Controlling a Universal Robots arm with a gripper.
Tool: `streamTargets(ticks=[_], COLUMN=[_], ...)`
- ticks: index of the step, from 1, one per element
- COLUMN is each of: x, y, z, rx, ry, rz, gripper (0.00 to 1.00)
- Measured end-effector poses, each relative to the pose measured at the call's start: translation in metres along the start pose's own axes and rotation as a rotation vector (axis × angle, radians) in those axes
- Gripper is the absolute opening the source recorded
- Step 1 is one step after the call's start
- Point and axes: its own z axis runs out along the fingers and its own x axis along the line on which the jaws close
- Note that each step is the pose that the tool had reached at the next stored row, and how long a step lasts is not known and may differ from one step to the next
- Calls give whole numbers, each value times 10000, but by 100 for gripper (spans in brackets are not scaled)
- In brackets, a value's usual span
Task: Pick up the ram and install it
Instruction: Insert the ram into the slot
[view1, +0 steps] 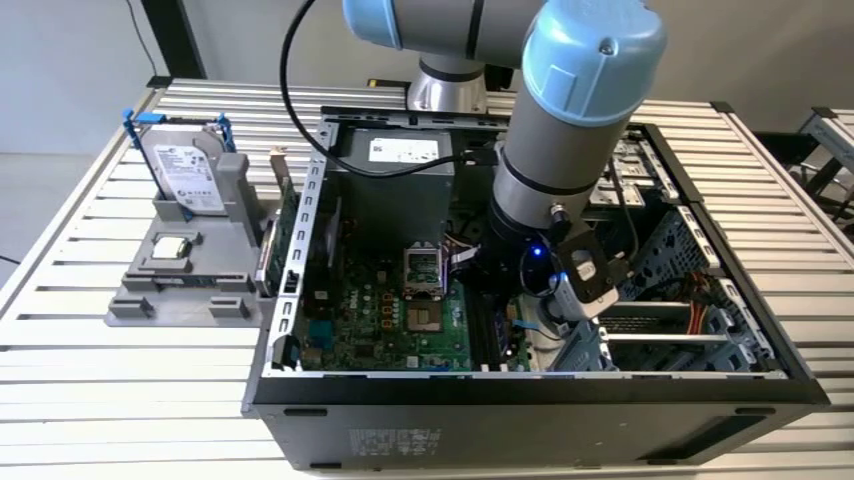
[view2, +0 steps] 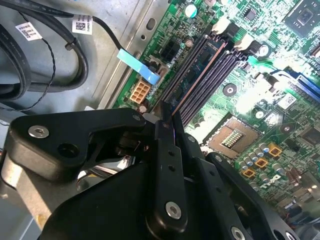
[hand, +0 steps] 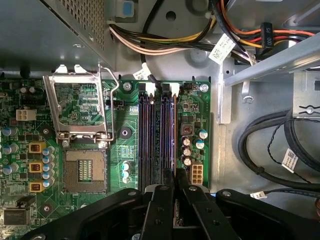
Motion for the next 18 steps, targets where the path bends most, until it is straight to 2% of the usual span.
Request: streamTargets(ticks=[5, 13, 18], x=[0, -4, -4], y=[0, 0, -2], z=[4, 6, 27], rx=[-1, 5, 14], ry=[6, 4, 34], rz=[0, 279, 281], gripper=[0, 0, 0])
